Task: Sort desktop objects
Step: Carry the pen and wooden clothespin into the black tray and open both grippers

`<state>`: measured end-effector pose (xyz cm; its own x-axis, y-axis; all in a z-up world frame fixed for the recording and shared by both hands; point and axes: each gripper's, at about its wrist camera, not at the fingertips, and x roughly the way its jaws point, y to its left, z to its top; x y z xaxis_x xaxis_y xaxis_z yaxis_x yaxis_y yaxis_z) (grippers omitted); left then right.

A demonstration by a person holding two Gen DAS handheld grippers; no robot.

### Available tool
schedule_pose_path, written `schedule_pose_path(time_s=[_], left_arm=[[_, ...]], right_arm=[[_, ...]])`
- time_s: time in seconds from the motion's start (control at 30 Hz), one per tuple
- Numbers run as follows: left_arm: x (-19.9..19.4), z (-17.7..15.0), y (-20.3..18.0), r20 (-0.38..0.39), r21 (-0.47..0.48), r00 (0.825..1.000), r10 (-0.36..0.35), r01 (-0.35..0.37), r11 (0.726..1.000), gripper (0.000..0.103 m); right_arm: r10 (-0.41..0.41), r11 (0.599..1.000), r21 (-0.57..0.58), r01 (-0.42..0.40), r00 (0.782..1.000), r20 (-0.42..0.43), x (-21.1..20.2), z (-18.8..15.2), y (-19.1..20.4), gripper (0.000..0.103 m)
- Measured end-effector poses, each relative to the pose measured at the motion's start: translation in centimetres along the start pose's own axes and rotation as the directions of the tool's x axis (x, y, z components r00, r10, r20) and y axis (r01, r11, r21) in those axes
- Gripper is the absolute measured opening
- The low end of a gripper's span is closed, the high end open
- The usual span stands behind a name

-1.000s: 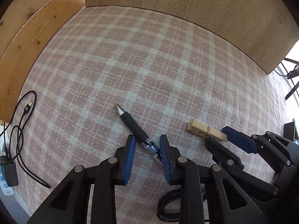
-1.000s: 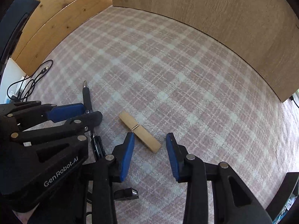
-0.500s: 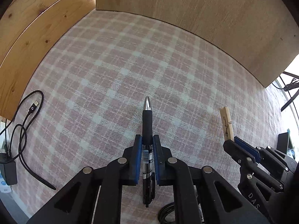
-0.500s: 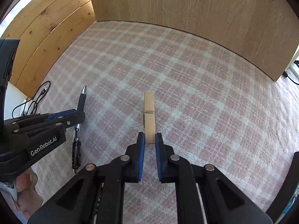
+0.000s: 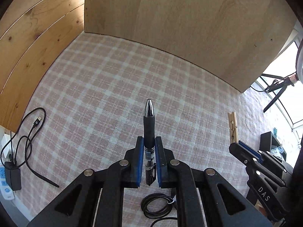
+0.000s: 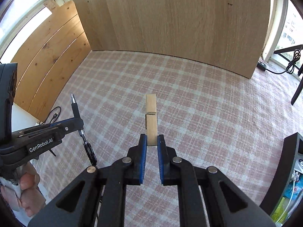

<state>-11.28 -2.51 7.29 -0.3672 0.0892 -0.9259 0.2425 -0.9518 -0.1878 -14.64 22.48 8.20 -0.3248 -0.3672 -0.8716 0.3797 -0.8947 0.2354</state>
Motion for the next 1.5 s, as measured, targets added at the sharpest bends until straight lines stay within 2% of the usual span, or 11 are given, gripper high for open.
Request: schedule_pose_path(time_s=[0.23,0.27,0.4,0.6,0.63,0.93,1.07,1.3,1.4,1.47,1.5], left_arm=[[-3.9,-0.7,-4.9,0.053,0.129,0.997,-0.058,0.05,0.99,0.01],[-3.1,2.0,-5.3,0.059,0.152,0.996,-0.068,0.058,0.987,0.01],[-4.9,3.4,-14.9,0.068,0.235,0.99,-0.122,0.103,0.967,0.01],[-7.6,-1.9,-26.2,0.05,0.357,0.976,-0.214,0.182,0.916,0.01],[-7.3,-4.0,-28.0,0.04,0.375,0.972,-0.23,0.199,0.905,0.01],[-8.7,-10.5,-38.7,-0.064,0.522,0.945,-0.321,0.306,0.796,0.01],[-9.0,-12.9,-42.1,-0.105,0.571,0.933,-0.345,0.34,0.747,0.011],[-8.8,-15.8,-45.9,-0.167,0.616,0.923,-0.345,0.371,0.695,0.011],[-8.5,-16.7,-47.1,-0.183,0.627,0.923,-0.339,0.375,0.683,0.011],[-8.3,-17.3,-47.7,-0.199,0.639,0.923,-0.33,0.378,0.67,0.011],[-8.1,-17.4,-47.9,-0.209,0.639,0.923,-0.322,0.378,0.669,0.018]], right_arm=[[-0.055,0.994,0.1,0.046,0.995,0.084,-5.1,-2.2,-4.4,0.011],[-0.064,0.991,0.119,0.052,0.993,0.097,-6.3,-2.9,-5.3,0.011],[-0.113,0.977,0.195,0.085,0.984,0.137,-9.4,-4.4,-8.3,0.011],[-0.207,0.94,0.305,0.152,0.965,0.159,-14.4,-8.6,-14.0,0.011],[-0.221,0.933,0.322,0.161,0.962,0.16,-15.3,-9.4,-15.0,0.011],[-0.357,0.845,0.47,0.255,0.923,0.142,-22.2,-16.9,-22.9,0.011],[-0.406,0.805,0.516,0.293,0.906,0.118,-24.4,-19.9,-25.4,0.011],[-0.441,0.758,0.568,0.32,0.893,0.086,-26.4,-23.5,-28.5,0.011],[-0.437,0.753,0.578,0.315,0.896,0.081,-26.6,-24.3,-29.2,0.011],[-0.405,0.773,0.565,0.29,0.91,0.087,-26.4,-24.5,-29.5,0.012],[-0.398,0.774,0.564,0.288,0.914,0.08,-26.3,-24.4,-29.5,0.016]])
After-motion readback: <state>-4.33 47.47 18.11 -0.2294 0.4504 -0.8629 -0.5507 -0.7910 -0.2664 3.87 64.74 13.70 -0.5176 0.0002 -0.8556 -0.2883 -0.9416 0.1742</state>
